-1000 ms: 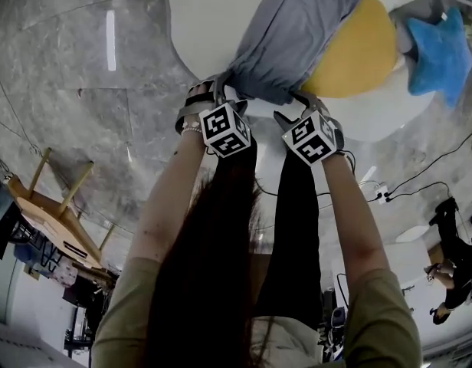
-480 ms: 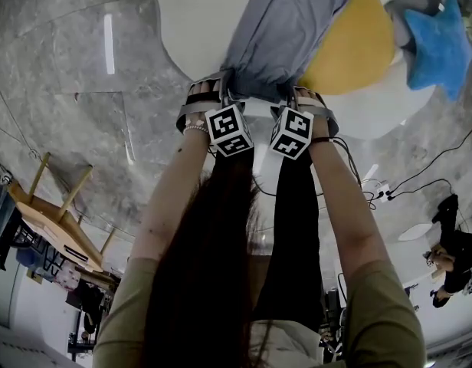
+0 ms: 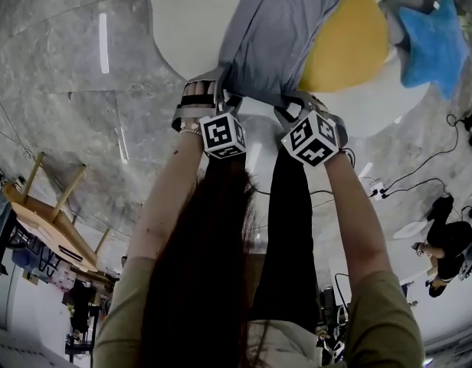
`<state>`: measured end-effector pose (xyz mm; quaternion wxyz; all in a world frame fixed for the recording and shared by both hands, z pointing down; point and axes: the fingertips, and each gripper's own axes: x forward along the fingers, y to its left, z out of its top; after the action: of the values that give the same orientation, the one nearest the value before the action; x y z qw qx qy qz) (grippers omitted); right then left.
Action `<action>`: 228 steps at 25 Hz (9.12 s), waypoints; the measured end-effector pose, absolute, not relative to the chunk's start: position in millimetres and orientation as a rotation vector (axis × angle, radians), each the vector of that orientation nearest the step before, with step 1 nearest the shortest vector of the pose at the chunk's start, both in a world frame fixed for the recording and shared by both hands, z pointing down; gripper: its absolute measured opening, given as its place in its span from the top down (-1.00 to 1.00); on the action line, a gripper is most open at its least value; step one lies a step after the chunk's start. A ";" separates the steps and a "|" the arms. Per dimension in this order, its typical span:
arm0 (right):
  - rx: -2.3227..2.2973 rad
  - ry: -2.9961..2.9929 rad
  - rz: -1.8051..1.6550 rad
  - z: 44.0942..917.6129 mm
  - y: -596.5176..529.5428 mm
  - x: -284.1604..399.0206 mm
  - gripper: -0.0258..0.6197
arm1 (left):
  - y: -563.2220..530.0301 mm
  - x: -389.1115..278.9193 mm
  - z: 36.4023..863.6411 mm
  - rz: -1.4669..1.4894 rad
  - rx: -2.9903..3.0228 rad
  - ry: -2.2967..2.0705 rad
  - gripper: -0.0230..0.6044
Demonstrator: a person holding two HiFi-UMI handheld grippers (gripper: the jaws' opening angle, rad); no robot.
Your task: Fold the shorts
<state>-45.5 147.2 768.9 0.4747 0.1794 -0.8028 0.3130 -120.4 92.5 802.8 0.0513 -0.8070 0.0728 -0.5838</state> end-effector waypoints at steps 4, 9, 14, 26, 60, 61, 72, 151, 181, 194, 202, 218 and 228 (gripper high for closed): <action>0.451 -1.972 0.916 754.4 139.5 -34.3 0.56 | 107.2 -110.8 814.9 -1.815 -2.457 0.183 -0.32; 0.429 -2.007 1.033 737.5 130.6 -36.5 0.56 | 106.7 -98.6 818.8 -1.854 -2.462 0.252 -0.32; 0.402 -2.012 1.057 727.2 132.4 -31.2 0.56 | 92.1 -104.7 803.3 -1.846 -2.506 0.402 0.29; 0.209 -1.898 1.132 649.7 198.6 -24.9 0.56 | 137.9 -104.9 697.8 -1.855 -2.587 0.173 0.68; 0.685 -1.956 1.505 733.3 -131.3 105.5 0.56 | -159.4 11.4 770.0 -2.011 -2.615 0.409 0.66; 0.719 -1.939 1.501 744.5 -135.6 107.8 0.56 | -162.0 11.7 780.2 -2.027 -2.604 0.452 0.65; 1.085 -1.895 1.311 757.3 -162.2 149.4 0.11 | -170.3 -9.4 784.2 -1.933 -2.667 0.613 -0.10; 0.428 -1.923 0.591 765.6 -44.9 79.9 0.10 | -66.7 -23.0 780.7 -1.865 -2.730 -0.443 -0.39; 1.700 -2.324 0.467 322.9 -38.7 103.4 0.10 | -65.3 -42.7 356.7 -0.616 -3.236 1.517 -0.39; 1.784 -2.541 0.053 36.5 27.0 101.9 0.11 | -3.8 -56.4 72.3 -0.205 -2.847 1.613 -0.39; 1.717 -2.536 -0.166 -7.3 69.0 91.1 0.33 | 35.7 -45.5 21.5 -0.087 -2.740 1.663 0.06; 1.851 -2.509 -0.241 -28.7 106.3 121.9 0.88 | 75.3 -30.3 -7.7 -0.097 -2.592 1.686 0.86; 1.861 -2.535 -0.239 -37.5 109.3 117.2 0.92 | 81.8 -28.6 -25.9 0.010 -2.573 1.672 0.90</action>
<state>117.2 109.3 -37.5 -0.0062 0.5902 -0.8037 -0.0758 -28.6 81.8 -25.9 0.0364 -0.8379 0.5445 0.0033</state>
